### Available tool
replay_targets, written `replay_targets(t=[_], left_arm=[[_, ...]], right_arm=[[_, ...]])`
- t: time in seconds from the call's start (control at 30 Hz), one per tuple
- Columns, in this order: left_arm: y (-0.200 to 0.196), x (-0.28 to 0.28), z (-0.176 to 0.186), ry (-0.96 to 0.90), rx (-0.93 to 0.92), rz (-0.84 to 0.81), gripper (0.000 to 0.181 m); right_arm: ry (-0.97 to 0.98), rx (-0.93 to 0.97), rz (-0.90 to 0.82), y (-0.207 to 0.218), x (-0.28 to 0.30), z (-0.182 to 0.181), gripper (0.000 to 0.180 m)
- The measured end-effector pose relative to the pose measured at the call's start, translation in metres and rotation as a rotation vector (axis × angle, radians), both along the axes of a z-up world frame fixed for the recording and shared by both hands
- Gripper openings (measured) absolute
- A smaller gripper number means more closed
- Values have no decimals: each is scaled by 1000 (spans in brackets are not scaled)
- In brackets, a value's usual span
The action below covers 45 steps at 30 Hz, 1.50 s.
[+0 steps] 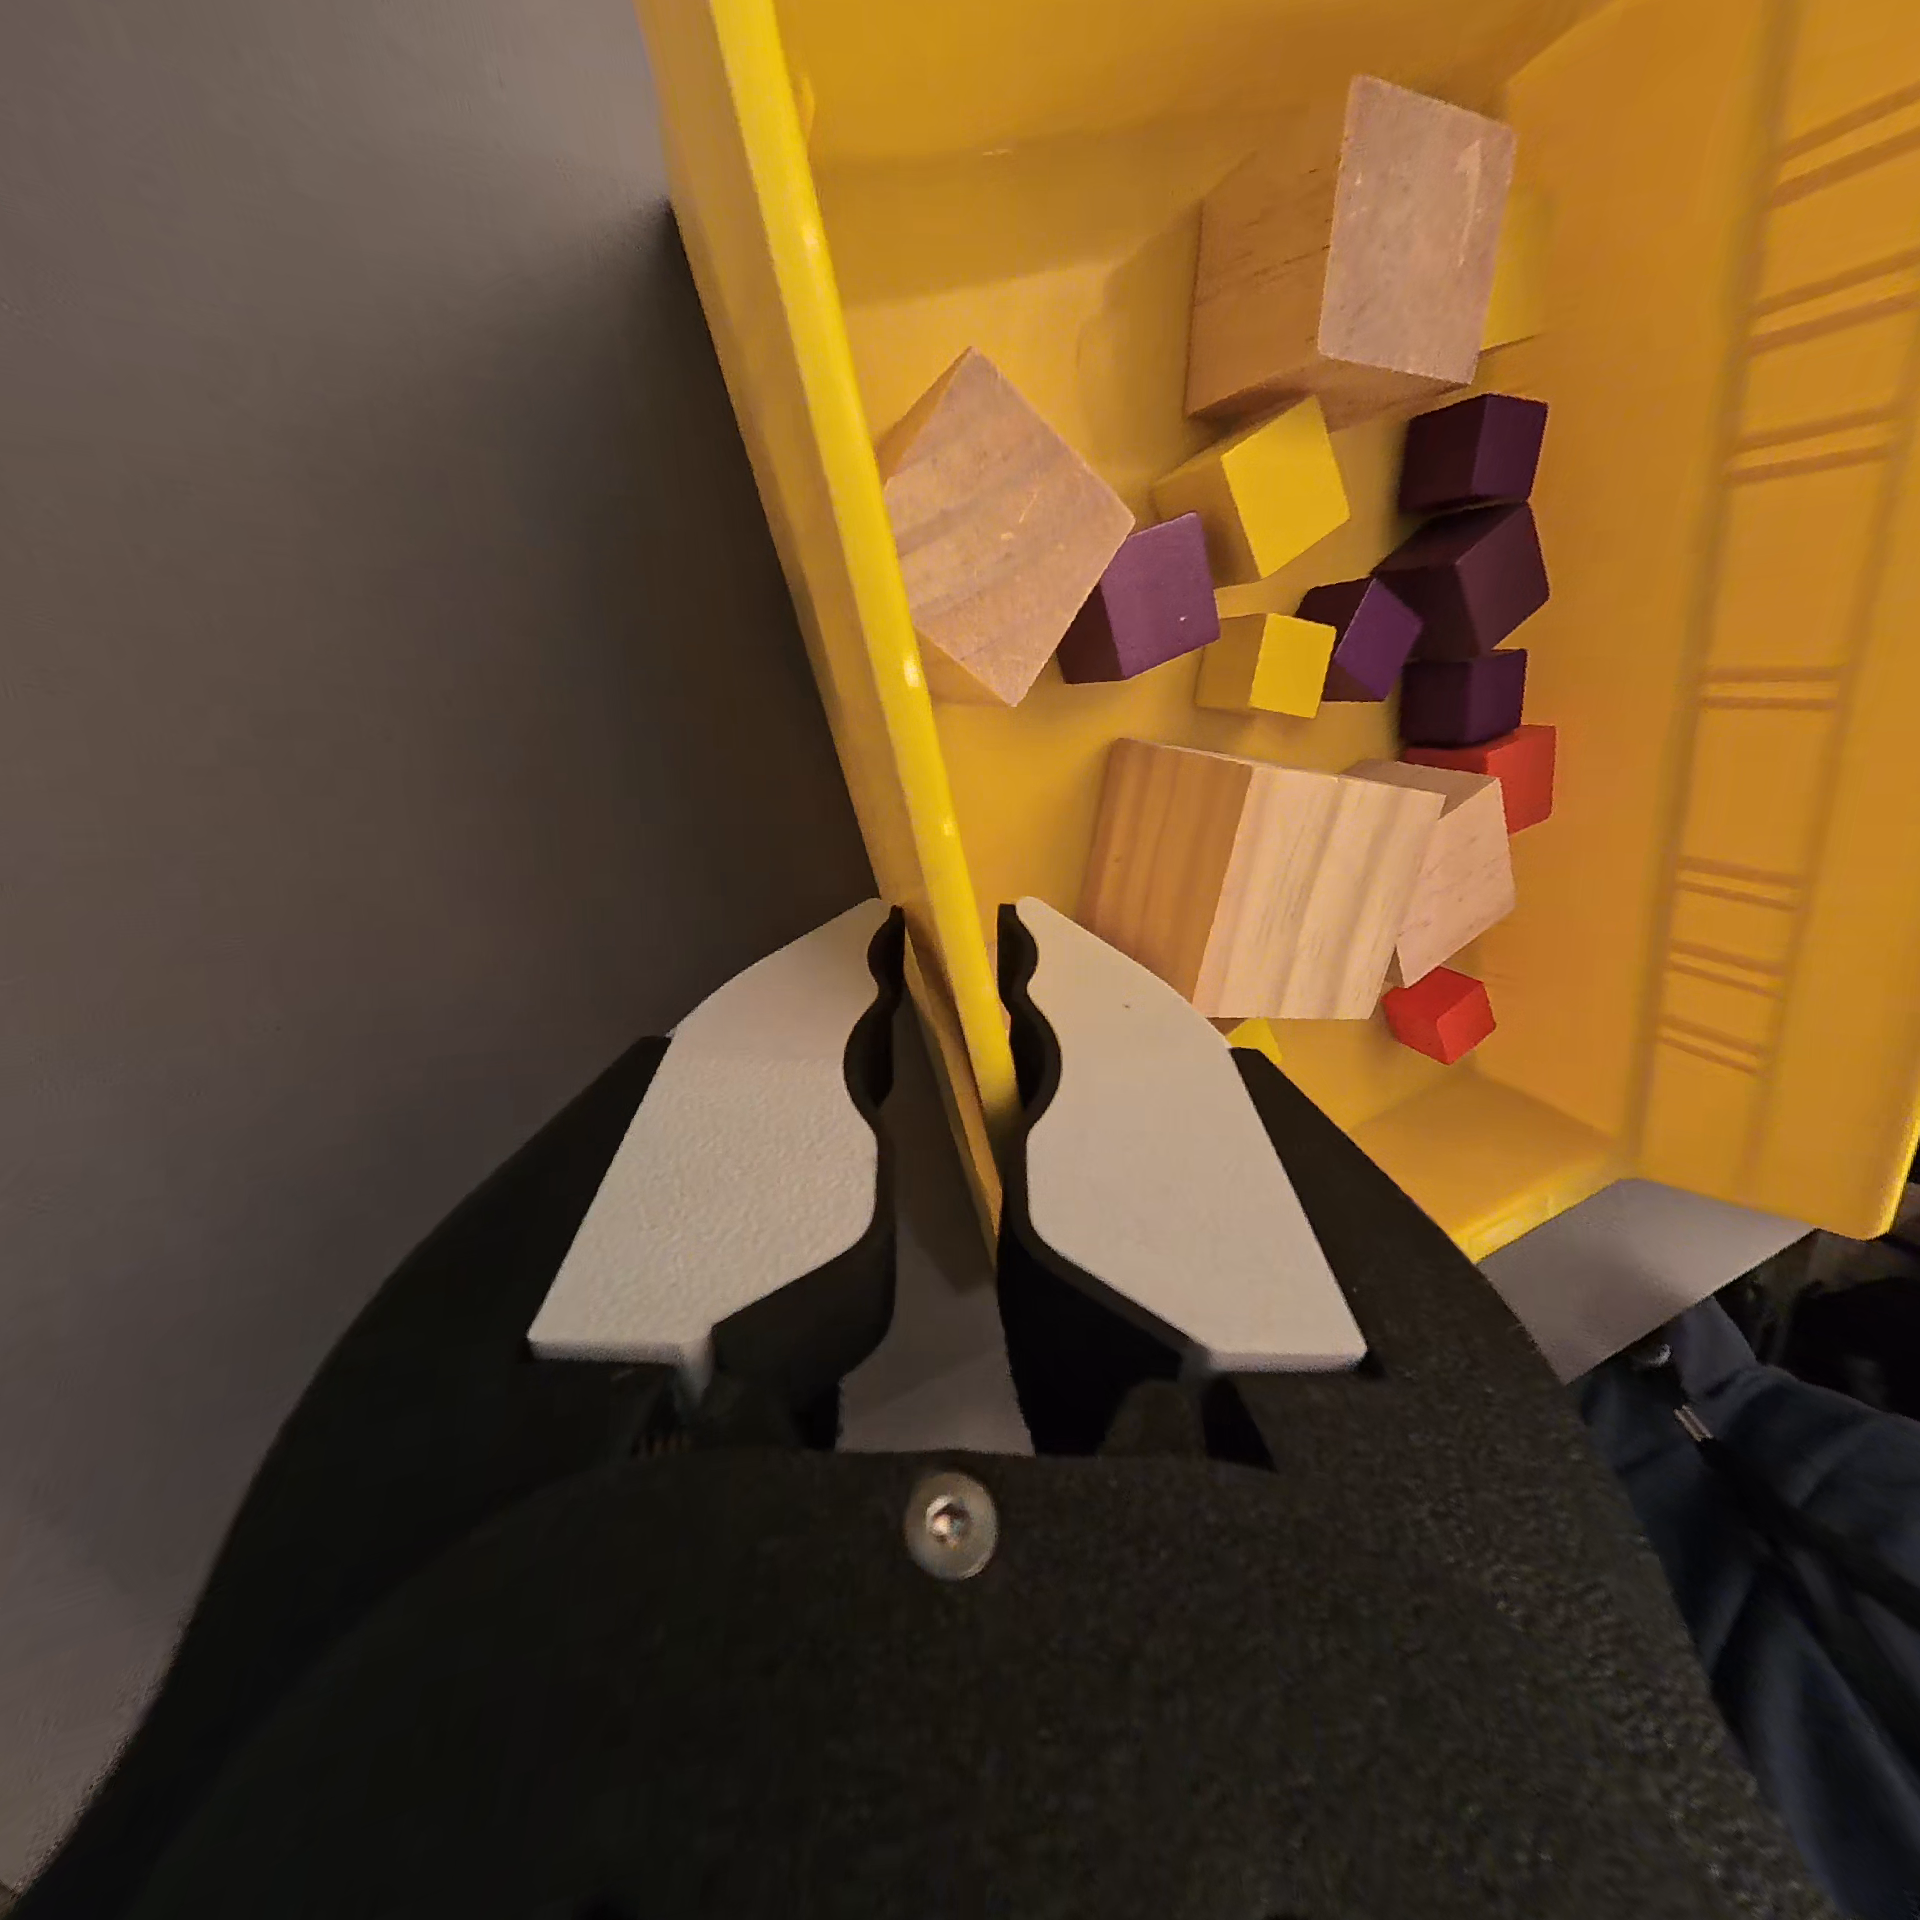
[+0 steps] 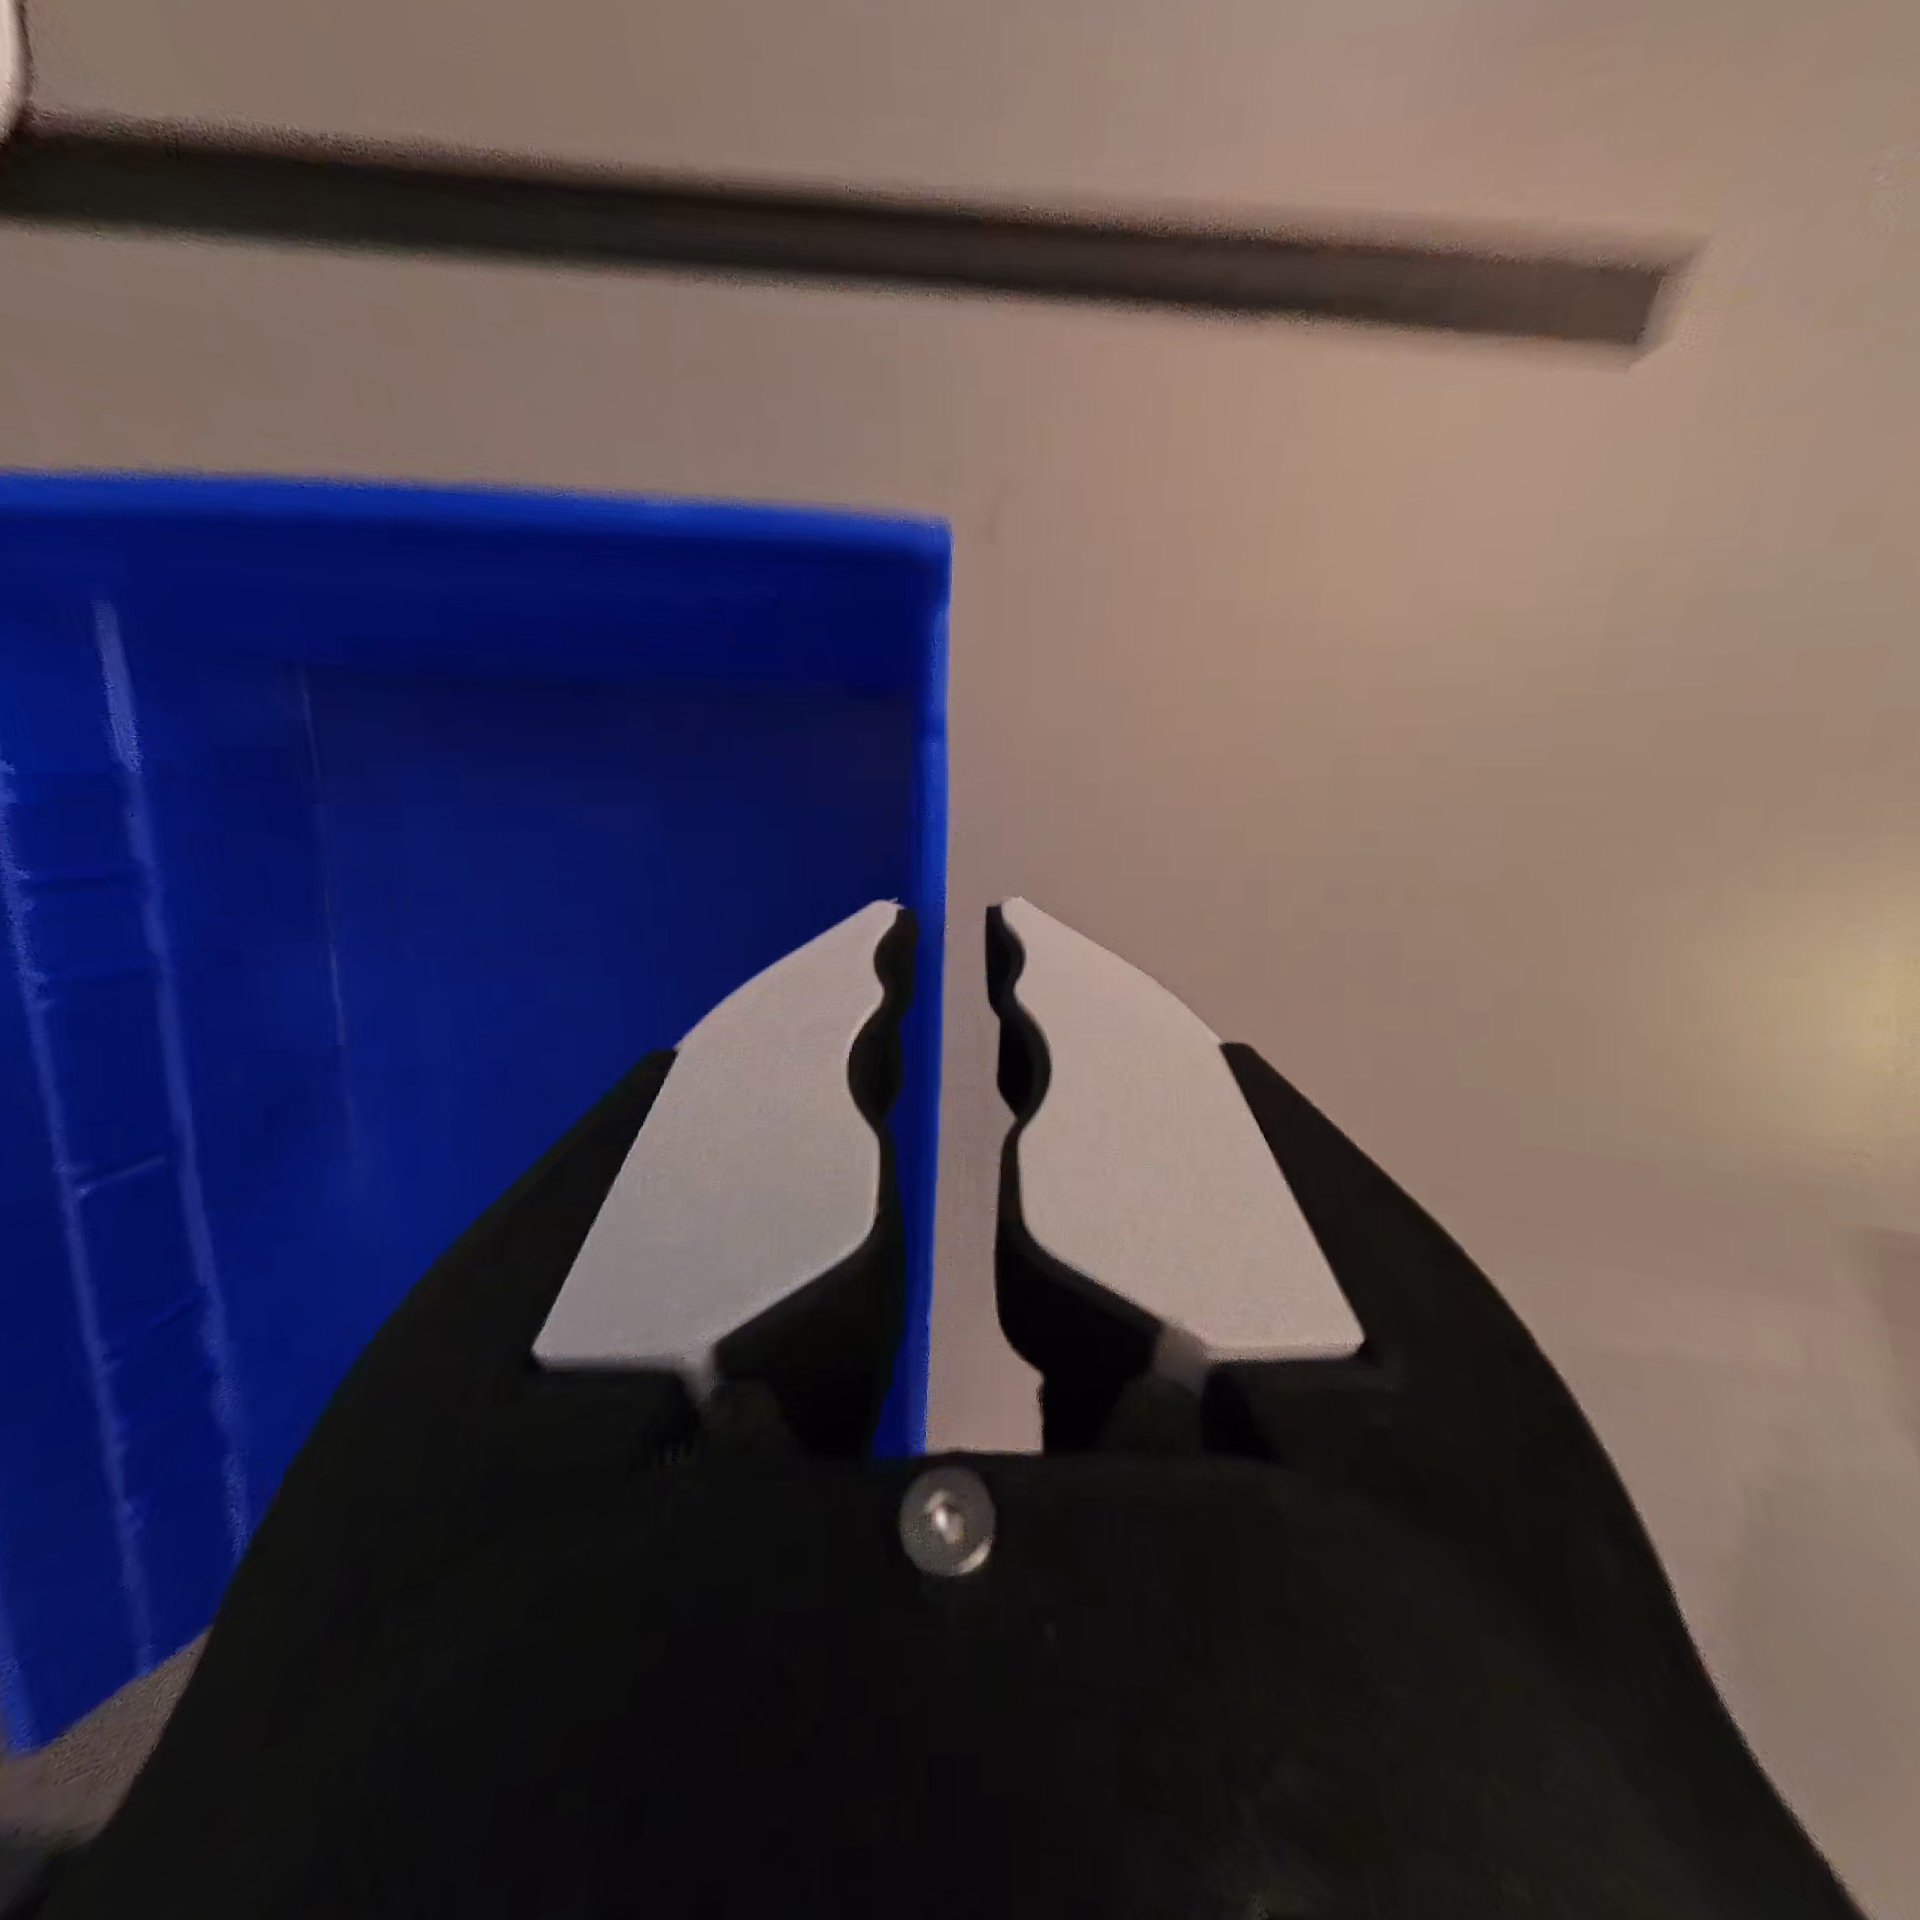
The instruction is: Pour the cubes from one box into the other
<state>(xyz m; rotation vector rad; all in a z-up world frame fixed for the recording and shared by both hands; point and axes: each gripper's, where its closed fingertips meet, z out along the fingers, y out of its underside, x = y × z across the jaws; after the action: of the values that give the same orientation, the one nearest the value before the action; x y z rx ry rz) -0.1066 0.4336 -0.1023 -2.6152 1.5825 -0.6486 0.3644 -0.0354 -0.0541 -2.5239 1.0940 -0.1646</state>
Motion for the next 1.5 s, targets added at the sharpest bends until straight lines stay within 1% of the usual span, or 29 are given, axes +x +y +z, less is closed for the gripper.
replay_targets(t=[0.07,0.1,0.17,0.2,0.23,0.27,0.3,0.33,0.37,0.4,0.43,0.5,0.53,0.6,0.7,0.8,0.9,0.97,1.03,1.07,1.2,1.3,1.4,1.5], left_arm=[[0,0,0,-3,-1,-1,17],[0,0,0,-6,-2,0,17],[0,0,0,-13,-17,6,18],[0,0,0,-16,-25,7,18],[0,0,1,-18,-32,9,18],[0,0,1,-19,-36,12,18],[0,0,1,-18,-35,14,18],[0,0,1,-15,-31,14,18],[0,0,0,-11,-26,14,18],[0,0,0,-6,-21,15,18],[1,-1,0,-1,-17,18,17],[1,-1,0,7,-9,27,17],[1,-1,0,11,-5,32,16],[2,-2,0,21,2,39,15],[2,-3,-1,46,22,42,13],[3,-5,-1,72,49,33,11],[3,-5,-2,89,65,34,10],[3,-6,-3,106,68,31,10],[3,-7,-4,123,80,25,9],[4,-7,-4,128,86,24,9],[4,-8,-5,141,100,19,8],[4,-8,-6,158,96,17,8],[4,-9,-6,191,103,25,7],[6,-10,-8,240,152,11,7]], right_arm=[[-240,65,-35,4,0,50,17],[-355,156,-7,17,-11,79,19],[-509,438,162,66,-60,132,23],[-539,606,300,96,-96,152,27],[-529,785,502,126,-142,167,37],[-450,940,643,150,-185,176,49],[-312,1035,691,170,-217,178,54],[-162,1081,717,190,-242,173,57],[-31,1085,733,209,-264,163,56],[66,1051,726,228,-279,148,56],[116,984,709,247,-288,129,57],[104,865,634,283,-290,90,68],[100,821,594,298,-290,73,70],[154,708,522,321,-293,41,70],[298,578,485,343,-315,12,68],[394,457,479,356,-339,-3,66],[358,358,424,365,-340,-17,62],[301,247,376,366,-334,-32,52],[319,144,348,364,-337,-45,40],[322,104,344,364,-338,-49,39],[301,-12,345,360,-332,-59,23],[348,-62,338,357,-333,-63,20],[295,-136,356,356,-332,-66,18],[215,-215,336,354,-329,-67,19]])
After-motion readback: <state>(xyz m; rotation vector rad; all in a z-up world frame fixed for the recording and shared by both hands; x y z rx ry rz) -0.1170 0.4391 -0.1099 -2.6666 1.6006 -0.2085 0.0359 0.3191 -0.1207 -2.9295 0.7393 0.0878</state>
